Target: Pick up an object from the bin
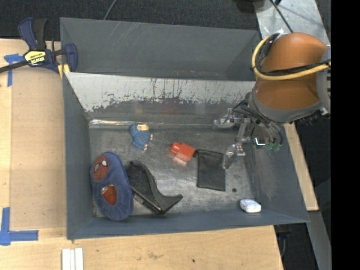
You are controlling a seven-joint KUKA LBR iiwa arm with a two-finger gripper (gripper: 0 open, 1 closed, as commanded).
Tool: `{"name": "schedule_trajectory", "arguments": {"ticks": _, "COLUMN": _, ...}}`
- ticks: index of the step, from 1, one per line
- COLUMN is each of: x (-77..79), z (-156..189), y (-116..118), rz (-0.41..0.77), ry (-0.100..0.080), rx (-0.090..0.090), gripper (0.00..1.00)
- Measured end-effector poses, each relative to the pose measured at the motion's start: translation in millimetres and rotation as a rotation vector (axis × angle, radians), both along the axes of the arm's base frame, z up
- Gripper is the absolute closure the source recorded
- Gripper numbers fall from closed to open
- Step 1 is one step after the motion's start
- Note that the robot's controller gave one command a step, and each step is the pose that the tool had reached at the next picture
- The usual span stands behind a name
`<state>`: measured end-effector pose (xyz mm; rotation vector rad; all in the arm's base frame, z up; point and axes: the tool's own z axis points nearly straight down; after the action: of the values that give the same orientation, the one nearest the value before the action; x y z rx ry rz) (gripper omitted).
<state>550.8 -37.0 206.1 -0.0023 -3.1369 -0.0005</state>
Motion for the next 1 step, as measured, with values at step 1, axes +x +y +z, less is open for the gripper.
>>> {"name": "schedule_trajectory", "arguments": {"ticks": 1, "x": 49.3, "z": 26.5, "y": -12.7, "rz": 0.293, "ry": -0.012, "rx": -0.001, "gripper": 0.0}}
